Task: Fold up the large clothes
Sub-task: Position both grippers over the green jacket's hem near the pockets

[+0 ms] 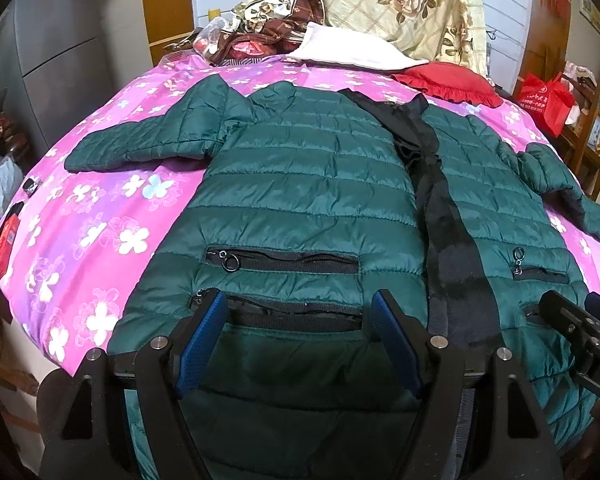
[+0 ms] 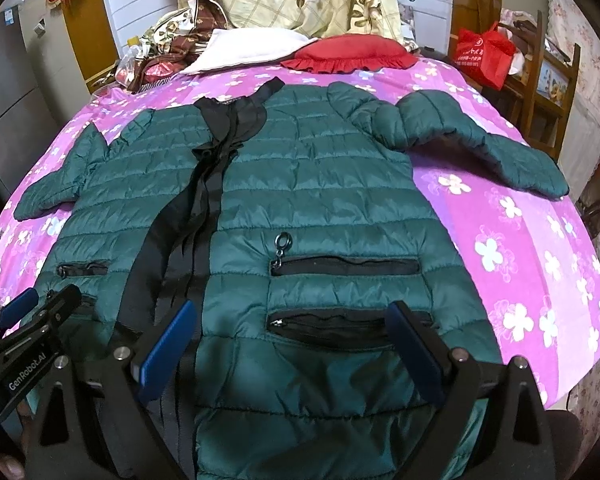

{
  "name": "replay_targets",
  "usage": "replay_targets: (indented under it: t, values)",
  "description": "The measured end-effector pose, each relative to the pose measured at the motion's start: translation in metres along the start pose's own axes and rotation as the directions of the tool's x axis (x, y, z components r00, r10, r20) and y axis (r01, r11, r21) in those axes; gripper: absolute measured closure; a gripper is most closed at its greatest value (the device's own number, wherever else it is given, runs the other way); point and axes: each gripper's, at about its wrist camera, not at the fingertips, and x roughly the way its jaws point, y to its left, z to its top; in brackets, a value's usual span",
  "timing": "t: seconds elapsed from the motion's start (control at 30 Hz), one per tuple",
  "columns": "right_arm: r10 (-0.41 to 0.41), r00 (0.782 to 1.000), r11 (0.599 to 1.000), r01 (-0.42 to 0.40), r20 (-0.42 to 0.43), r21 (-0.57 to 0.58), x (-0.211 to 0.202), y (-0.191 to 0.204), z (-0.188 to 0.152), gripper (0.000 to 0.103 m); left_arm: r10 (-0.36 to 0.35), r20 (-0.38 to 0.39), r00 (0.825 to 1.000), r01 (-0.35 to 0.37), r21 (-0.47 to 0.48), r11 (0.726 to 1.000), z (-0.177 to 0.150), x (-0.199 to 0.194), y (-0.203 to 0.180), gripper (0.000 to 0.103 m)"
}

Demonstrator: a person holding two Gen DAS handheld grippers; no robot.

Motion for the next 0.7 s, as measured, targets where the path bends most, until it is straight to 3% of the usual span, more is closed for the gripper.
replay_targets:
  t: [0.47,0.7]
  values:
    - [0.022,1.0,1.0,-0.022,-0.001,0.022,0.007,-0.0009,0.0003,0.006,0.013,-0.006,1.0,-0.013,-0.009,1.0,-0.0007,0.0036,0.0002,0.052]
    - [0.097,0.995,0.993,-0.098,0.013,0.066,0.0095,0.0024,0.0055,0.006,0.028,-0.017,0.999,-0.028,-0.017,0.999,0.0018,0.0062,0.0046,0.052]
